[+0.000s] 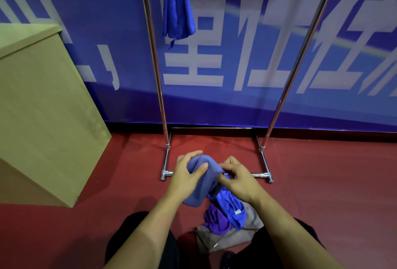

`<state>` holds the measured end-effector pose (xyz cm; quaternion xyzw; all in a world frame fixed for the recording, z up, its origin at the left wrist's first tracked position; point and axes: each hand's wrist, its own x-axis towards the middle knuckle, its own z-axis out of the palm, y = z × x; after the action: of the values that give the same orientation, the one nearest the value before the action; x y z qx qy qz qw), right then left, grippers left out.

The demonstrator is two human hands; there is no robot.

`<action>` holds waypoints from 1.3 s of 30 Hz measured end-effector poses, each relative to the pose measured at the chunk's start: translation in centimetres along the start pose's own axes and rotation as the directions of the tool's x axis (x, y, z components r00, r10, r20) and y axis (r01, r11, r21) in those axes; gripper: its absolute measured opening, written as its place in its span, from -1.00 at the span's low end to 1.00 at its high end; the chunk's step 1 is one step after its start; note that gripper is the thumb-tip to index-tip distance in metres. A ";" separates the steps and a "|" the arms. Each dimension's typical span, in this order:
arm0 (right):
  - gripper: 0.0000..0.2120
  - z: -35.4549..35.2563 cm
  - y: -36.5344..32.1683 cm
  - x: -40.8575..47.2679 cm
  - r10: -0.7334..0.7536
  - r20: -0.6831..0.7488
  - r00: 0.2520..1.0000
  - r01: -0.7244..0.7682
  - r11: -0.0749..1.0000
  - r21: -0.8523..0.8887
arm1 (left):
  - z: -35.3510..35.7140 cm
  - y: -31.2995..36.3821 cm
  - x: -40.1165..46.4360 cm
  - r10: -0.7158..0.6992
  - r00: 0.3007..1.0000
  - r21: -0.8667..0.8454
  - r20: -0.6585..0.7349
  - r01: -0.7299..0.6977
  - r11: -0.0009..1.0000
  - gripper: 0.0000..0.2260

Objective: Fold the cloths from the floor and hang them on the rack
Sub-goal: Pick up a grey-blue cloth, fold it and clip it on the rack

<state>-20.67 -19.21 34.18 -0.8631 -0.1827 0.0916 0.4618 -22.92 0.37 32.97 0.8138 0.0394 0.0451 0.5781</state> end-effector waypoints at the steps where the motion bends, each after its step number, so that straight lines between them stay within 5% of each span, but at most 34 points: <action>1: -0.89 0.1 0.1 0.1 -0.004 -0.010 1.000 0.005 1.000 0.023 | 0.2 -0.1 -0.1 -0.029 0.997 0.038 -0.074 0.032 0.999 -0.66; 4: -0.90 0.0 0.1 0.3 -0.011 -0.042 0.999 0.014 0.998 0.057 | 0.5 0.0 -0.2 -0.013 0.956 0.132 -0.292 0.053 0.990 -0.65; 6: -0.86 -0.1 -0.3 0.3 0.007 -0.054 0.999 -0.001 0.994 0.105 | 0.7 0.1 -0.1 0.066 0.945 0.122 -0.320 -0.027 0.992 -0.72; 10: -0.89 0.4 -1.3 0.4 0.047 -0.110 0.993 -0.018 0.967 0.253 | 1.9 0.7 0.0 0.054 0.983 -0.042 -0.173 -0.062 0.997 -0.85; 14: -0.75 0.7 -1.7 0.5 0.106 -0.210 0.972 -0.015 0.918 0.396 | 3.1 1.3 0.2 0.017 0.996 -0.077 -0.084 -0.024 0.997 -0.67; 18: -0.66 0.7 -1.8 0.5 0.036 -0.238 0.970 0.048 0.939 0.341 | 3.9 1.7 0.3 0.038 0.999 0.014 0.008 -0.038 0.999 -0.54; 24: -0.62 0.8 -1.2 1.0 0.027 -0.240 0.971 0.045 0.957 0.288 | 4.5 1.3 0.4 0.010 0.999 0.071 -0.040 -0.007 0.997 -0.57; 27: -0.61 0.9 -1.7 1.0 0.072 -0.249 0.966 0.031 0.923 0.384 | 4.6 1.4 0.4 0.040 0.999 0.201 -0.034 -0.033 0.979 -0.47; 30: -0.61 0.6 -2.8 1.4 0.148 -0.233 0.961 -0.018 0.877 0.480 | 4.2 2.6 0.6 0.072 0.997 0.152 -0.028 -0.067 0.986 -0.49; 34: -0.78 -1.7 -4.9 3.2 0.073 -0.341 0.937 0.023 0.962 0.271 | 2.9 6.0 2.4 0.166 0.980 0.132 -0.113 -0.151 0.980 -0.58; 39: -0.75 -7.3 -11.0 7.4 -0.026 -0.480 0.877 0.141 0.968 0.206 | 0.9 14.3 7.0 0.272 0.939 0.150 -0.213 -0.244 0.958 -0.64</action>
<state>-14.08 -16.22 47.48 -0.7897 -0.0896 -0.1211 0.5947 -15.65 -4.36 46.37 0.8346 0.0019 0.2124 0.5082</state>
